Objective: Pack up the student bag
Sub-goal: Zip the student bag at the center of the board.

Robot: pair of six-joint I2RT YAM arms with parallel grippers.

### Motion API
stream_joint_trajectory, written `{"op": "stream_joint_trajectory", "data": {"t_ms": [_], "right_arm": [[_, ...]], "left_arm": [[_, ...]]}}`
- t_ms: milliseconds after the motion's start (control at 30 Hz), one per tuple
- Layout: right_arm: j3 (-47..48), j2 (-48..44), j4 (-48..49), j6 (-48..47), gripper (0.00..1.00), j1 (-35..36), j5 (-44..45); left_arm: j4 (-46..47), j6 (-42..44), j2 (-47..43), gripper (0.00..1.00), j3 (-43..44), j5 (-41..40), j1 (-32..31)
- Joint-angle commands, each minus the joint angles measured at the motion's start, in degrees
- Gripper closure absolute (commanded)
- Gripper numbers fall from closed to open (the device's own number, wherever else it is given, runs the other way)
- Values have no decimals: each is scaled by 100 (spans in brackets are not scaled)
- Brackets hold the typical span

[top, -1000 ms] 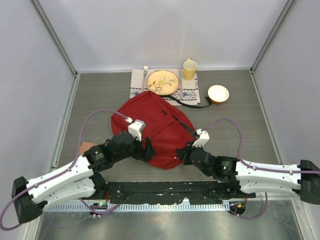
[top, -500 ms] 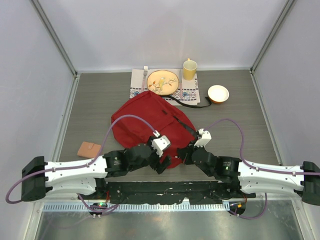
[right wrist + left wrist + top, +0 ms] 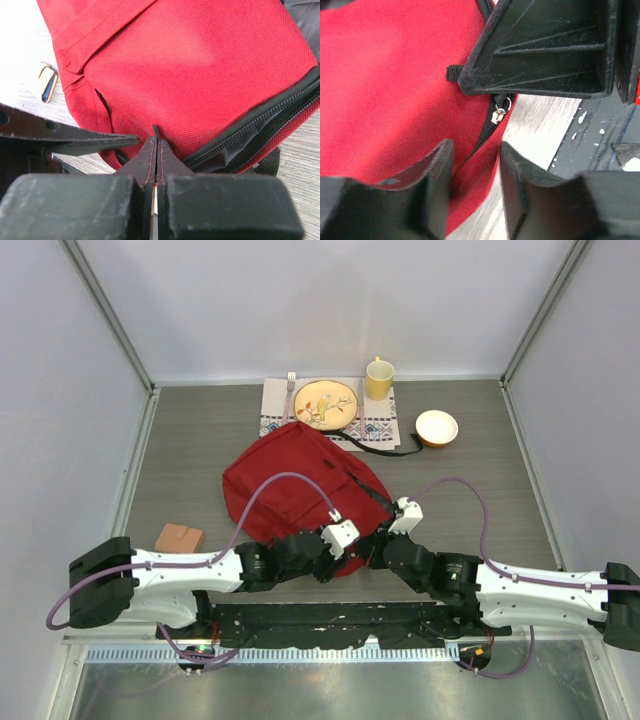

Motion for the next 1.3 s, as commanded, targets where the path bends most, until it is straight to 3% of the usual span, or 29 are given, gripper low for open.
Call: {"op": "stream_joint_trajectory", "data": {"t_ms": [0, 33, 133, 500, 967, 1033, 1067, 1167, 1267], "right_arm": [[220, -84, 228, 72, 99, 4, 241], [220, -84, 219, 72, 99, 4, 232], [220, -84, 193, 81, 99, 4, 267], [308, -645, -702, 380, 99, 4, 1154], [290, -989, -1161, 512, 99, -23, 1639], [273, -980, -1126, 468, 99, -23, 1534], [264, -963, -1004, 407, 99, -14, 1463], [229, -849, -644, 187, 99, -23, 1138], [176, -682, -196, -32, 99, -23, 788]], "left_arm": [[534, 18, 8, 67, 63, -15, -46], [543, 9, 8, 80, 37, -24, -46], [438, -87, 17, 100, 45, -59, -37], [112, -966, -633, 100, -656, -481, -46], [-907, -2134, -2959, 100, -1598, -1289, -55], [-1004, -2188, -3286, 90, -1677, -1333, -46], [-1013, -2205, -3566, 79, -1721, -1368, -55], [-1004, -2214, -3885, 59, -1713, -1377, -55], [-969, -2127, -4009, 48, -1512, -1342, -46]]}}
